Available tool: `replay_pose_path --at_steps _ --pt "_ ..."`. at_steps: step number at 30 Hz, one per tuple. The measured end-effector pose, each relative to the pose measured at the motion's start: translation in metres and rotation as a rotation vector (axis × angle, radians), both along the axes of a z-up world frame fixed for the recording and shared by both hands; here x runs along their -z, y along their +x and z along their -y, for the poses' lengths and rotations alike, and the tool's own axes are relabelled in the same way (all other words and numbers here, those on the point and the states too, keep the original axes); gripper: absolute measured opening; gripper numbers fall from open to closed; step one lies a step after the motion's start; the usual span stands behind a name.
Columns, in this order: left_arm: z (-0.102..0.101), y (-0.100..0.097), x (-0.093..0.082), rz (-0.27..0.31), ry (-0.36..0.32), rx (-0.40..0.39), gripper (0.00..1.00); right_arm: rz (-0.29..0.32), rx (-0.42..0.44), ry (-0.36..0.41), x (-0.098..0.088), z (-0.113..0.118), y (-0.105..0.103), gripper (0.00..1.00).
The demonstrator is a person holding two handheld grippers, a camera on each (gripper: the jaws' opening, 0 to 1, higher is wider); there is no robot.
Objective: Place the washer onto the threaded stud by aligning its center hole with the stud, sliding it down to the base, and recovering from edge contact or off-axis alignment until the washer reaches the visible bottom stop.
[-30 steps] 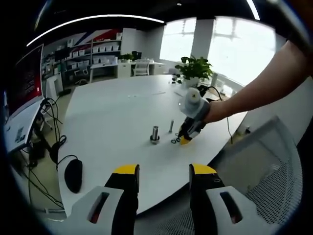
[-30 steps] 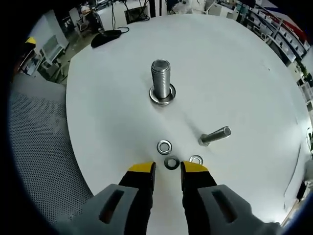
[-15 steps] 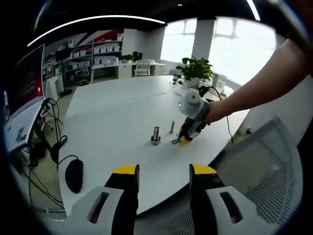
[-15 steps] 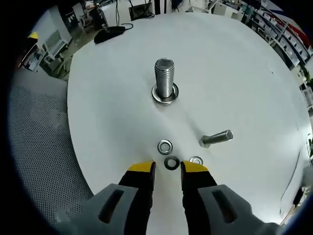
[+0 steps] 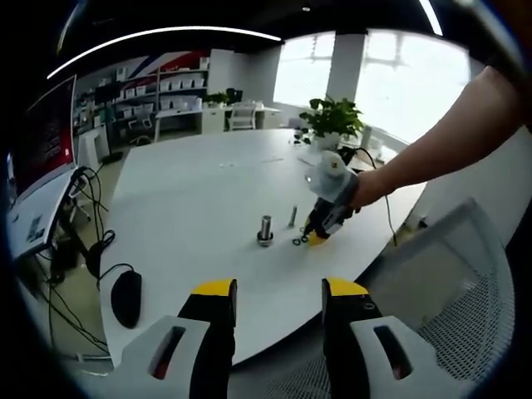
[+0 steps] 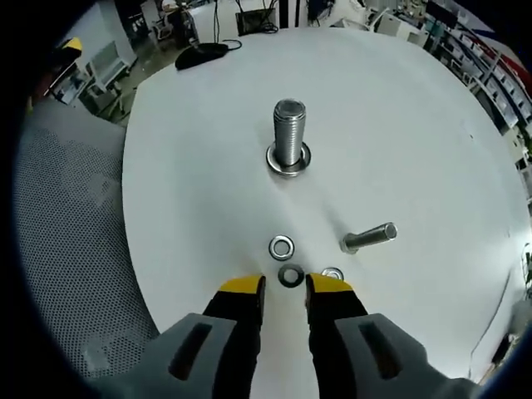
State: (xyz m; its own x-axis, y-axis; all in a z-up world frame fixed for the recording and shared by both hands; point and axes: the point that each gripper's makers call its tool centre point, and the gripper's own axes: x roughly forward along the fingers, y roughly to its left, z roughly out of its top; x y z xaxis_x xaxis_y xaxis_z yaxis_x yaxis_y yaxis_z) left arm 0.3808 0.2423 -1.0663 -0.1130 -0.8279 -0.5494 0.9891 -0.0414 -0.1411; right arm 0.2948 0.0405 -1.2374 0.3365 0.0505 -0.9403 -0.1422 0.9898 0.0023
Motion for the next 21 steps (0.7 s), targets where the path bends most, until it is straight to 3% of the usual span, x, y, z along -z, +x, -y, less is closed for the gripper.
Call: replay_pose_path --at_steps 3,5,15,21 --pt "0.000 0.000 0.000 0.002 0.000 0.002 0.39 -0.008 -0.015 -0.002 -0.002 -0.001 0.000 0.22" --pt "0.000 0.000 0.000 -0.001 -0.001 0.001 0.39 -0.014 -0.022 -0.002 0.007 0.006 -0.001 0.22" --pt "0.000 0.000 0.000 -0.001 0.002 0.003 0.39 -0.043 -0.008 -0.013 -0.003 0.002 0.002 0.16" --pt "0.000 -0.001 0.001 -0.002 0.005 0.005 0.39 -0.115 -0.087 -0.035 0.001 0.003 0.003 0.16"
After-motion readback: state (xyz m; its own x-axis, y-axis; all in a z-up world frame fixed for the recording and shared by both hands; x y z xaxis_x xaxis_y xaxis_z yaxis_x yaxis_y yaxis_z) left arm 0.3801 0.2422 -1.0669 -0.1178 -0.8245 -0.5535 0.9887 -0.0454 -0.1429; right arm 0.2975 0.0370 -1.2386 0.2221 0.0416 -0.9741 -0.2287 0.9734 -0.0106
